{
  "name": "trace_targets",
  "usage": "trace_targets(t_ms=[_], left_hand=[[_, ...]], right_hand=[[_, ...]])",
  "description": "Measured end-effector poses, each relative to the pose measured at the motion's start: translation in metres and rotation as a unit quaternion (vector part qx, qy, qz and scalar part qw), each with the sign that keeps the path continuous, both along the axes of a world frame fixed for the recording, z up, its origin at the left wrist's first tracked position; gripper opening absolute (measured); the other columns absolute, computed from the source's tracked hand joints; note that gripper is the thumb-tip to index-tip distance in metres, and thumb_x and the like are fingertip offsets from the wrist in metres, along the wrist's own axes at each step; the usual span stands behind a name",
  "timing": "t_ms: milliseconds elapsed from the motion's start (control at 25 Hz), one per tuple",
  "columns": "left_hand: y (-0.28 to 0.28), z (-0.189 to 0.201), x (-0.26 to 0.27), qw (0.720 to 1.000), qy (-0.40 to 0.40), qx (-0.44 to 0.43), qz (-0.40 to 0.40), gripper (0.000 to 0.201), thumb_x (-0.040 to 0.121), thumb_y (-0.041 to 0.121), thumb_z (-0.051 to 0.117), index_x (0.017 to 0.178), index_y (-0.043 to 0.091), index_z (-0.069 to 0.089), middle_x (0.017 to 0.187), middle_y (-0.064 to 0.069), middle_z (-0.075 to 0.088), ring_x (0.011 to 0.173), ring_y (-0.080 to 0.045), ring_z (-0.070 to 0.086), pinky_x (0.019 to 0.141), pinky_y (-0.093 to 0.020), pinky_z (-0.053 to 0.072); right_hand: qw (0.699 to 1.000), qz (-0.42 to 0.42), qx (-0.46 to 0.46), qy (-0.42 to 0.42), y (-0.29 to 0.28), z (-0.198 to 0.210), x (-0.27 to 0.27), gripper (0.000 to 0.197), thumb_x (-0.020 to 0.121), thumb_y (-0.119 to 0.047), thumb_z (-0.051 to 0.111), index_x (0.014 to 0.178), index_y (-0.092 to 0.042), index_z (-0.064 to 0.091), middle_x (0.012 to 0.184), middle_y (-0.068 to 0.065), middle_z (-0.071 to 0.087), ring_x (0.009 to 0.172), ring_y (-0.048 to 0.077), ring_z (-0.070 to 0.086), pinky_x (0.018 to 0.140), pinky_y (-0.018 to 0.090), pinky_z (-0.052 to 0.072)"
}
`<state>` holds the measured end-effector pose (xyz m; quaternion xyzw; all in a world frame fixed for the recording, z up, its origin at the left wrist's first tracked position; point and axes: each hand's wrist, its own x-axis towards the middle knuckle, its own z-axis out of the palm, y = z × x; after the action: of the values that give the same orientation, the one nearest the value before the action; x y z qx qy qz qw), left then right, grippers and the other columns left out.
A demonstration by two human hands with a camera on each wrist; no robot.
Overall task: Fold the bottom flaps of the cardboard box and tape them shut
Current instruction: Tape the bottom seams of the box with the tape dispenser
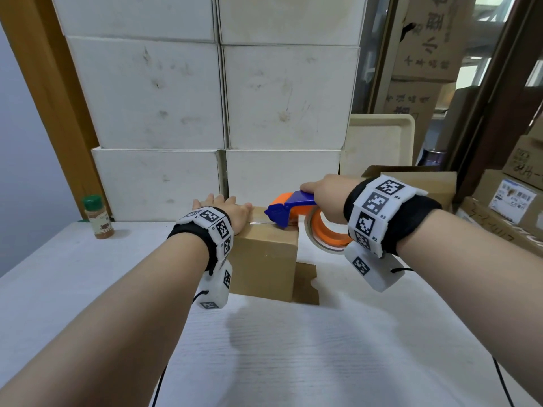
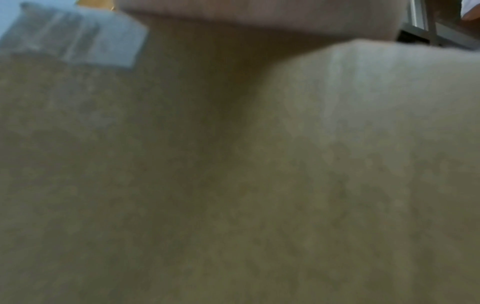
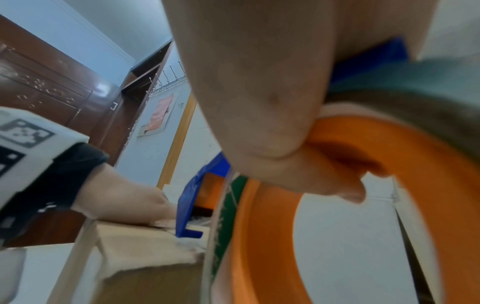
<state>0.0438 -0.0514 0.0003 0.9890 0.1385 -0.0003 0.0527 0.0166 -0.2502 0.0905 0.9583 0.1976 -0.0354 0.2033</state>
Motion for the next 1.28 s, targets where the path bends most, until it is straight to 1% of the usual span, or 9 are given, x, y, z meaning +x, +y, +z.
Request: trace_targets(t_ms=[80,120,400,640,760,880,960,1080,1280], left_hand=[[0.000,-0.001,0.000,1.000,0.000,-0.001,0.004,0.061,0.089,0.052,0.014,0.132,0.021,0.045,0.147,-0.006,0.038,0.141,-0.024,0.022,0.115,-0.051,0.011],[0.001,-0.001,0.000,1.000,0.001,-0.001,0.007,0.062,0.089,0.053,0.014,0.134,0.022,0.043,0.148,-0.006,0.036,0.142,-0.024,0.020,0.115,-0.051,0.010],[0.006,-0.001,0.001,1.000,0.006,-0.005,0.025,0.064,0.090,0.053,0.013,0.142,0.023,0.036,0.152,-0.004,0.031,0.144,-0.022,0.016,0.117,-0.051,0.007],[0.012,0.004,-0.006,0.999,0.014,-0.014,0.044,0.063,0.092,0.053,0.014,0.146,0.023,0.028,0.156,-0.005,0.024,0.147,-0.022,0.010,0.118,-0.051,0.004],[0.007,0.010,-0.010,0.998,0.032,0.005,0.055,0.062,0.093,0.053,0.016,0.144,0.021,0.032,0.153,-0.007,0.029,0.146,-0.024,0.012,0.116,-0.052,0.004],[-0.003,0.018,-0.008,0.999,0.004,0.046,0.020,0.044,0.096,0.039,0.027,0.127,0.016,0.048,0.137,-0.009,0.047,0.134,-0.025,0.031,0.112,-0.048,0.017],[-0.011,0.019,-0.008,1.000,-0.005,0.016,-0.010,0.034,0.097,0.026,0.030,0.121,0.014,0.050,0.130,-0.009,0.053,0.126,-0.027,0.041,0.109,-0.045,0.023],[-0.021,0.015,-0.011,0.998,0.014,0.033,-0.042,0.032,0.097,0.019,0.027,0.121,0.015,0.047,0.130,-0.009,0.049,0.127,-0.028,0.038,0.110,-0.050,0.023],[-0.020,0.018,-0.018,0.998,0.010,0.043,-0.047,0.039,0.100,0.027,0.022,0.135,0.019,0.037,0.143,-0.010,0.039,0.137,-0.028,0.026,0.114,-0.050,0.017]], right_hand=[[0.999,0.016,0.021,-0.020,-0.002,-0.002,0.000,0.047,0.089,-0.008,0.050,0.135,-0.018,0.041,0.099,0.008,0.049,0.082,0.023,0.049,0.070,0.032,0.039],[0.999,0.023,0.025,-0.025,-0.002,-0.002,0.000,0.046,0.089,-0.009,0.050,0.134,-0.019,0.042,0.097,0.007,0.047,0.081,0.023,0.049,0.069,0.032,0.038],[0.999,0.032,0.016,-0.034,0.005,-0.003,0.000,0.048,0.089,-0.012,0.052,0.135,-0.021,0.041,0.102,0.009,0.050,0.082,0.023,0.049,0.070,0.032,0.039],[0.997,0.051,0.023,-0.049,0.016,-0.004,0.007,0.053,0.082,-0.015,0.062,0.132,-0.023,0.044,0.094,0.004,0.050,0.079,0.022,0.052,0.068,0.032,0.041],[0.997,0.053,0.014,-0.062,0.019,-0.003,0.006,0.048,0.083,-0.015,0.061,0.128,-0.024,0.047,0.093,0.003,0.050,0.080,0.022,0.051,0.068,0.032,0.038],[0.996,0.055,0.012,-0.068,0.022,-0.003,0.005,0.046,0.084,-0.015,0.060,0.128,-0.023,0.048,0.094,0.004,0.049,0.081,0.022,0.050,0.067,0.032,0.037],[0.995,0.059,0.021,-0.072,0.022,-0.004,0.006,0.050,0.082,-0.014,0.061,0.129,-0.024,0.047,0.093,0.004,0.049,0.080,0.022,0.050,0.065,0.032,0.037],[0.995,0.060,0.034,-0.067,0.020,-0.005,0.006,0.049,0.083,-0.013,0.060,0.130,-0.023,0.046,0.093,0.005,0.048,0.078,0.022,0.049,0.065,0.032,0.036],[0.994,0.055,0.060,-0.066,0.013,-0.009,0.004,0.045,0.087,-0.011,0.052,0.130,-0.021,0.044,0.095,0.007,0.047,0.079,0.023,0.048,0.065,0.032,0.036]])
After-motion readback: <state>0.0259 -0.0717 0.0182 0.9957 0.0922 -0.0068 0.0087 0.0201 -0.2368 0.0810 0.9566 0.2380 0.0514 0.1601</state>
